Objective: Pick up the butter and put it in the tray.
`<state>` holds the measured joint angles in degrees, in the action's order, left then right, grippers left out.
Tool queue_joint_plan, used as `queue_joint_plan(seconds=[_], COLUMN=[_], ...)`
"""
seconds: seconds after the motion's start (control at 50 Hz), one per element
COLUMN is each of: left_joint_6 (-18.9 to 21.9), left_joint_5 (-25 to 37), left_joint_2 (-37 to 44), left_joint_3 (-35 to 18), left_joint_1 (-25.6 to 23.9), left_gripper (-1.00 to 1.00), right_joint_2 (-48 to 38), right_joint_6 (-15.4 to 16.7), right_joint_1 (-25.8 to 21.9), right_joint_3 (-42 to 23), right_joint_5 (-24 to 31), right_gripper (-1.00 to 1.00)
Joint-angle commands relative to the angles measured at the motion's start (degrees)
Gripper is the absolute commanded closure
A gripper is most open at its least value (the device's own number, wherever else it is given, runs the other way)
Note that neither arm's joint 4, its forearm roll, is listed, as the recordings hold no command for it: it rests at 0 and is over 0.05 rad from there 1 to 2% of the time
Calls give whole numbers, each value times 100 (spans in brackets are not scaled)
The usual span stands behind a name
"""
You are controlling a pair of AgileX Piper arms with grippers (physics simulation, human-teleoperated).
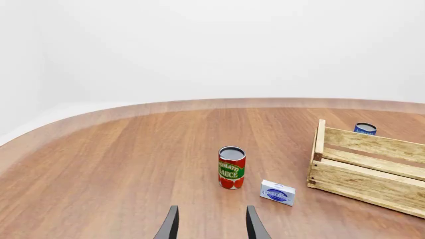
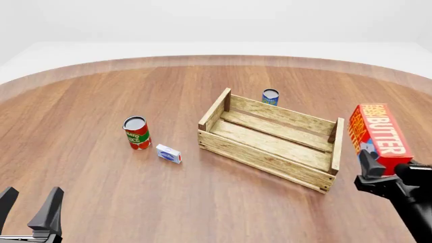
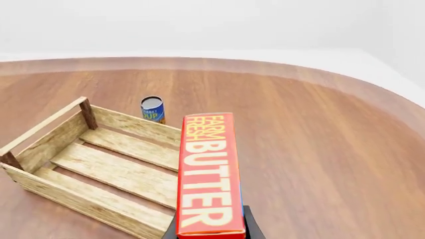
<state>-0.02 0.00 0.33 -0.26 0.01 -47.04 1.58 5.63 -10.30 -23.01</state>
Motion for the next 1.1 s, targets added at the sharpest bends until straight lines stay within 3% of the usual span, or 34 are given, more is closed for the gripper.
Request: queue_joint_plan(seconds=[0.02,0.48,1.1], left_joint_6=[0,0,2], left_joint_5=[0,-1,-11], left_joint_2=[1,-1,11], left_joint_3=[0,0,-4], left_joint_1=[0,0,16], left_gripper=[-100,-100,-100], right_joint_2=[82,-303,-1415], right_joint_6=[-7,45,-72], right_joint_1=[-213,-612,-1097], right_joint_3=[-401,-914,-1560], right_joint_5=[311,442,58], right_gripper=[100,100,100])
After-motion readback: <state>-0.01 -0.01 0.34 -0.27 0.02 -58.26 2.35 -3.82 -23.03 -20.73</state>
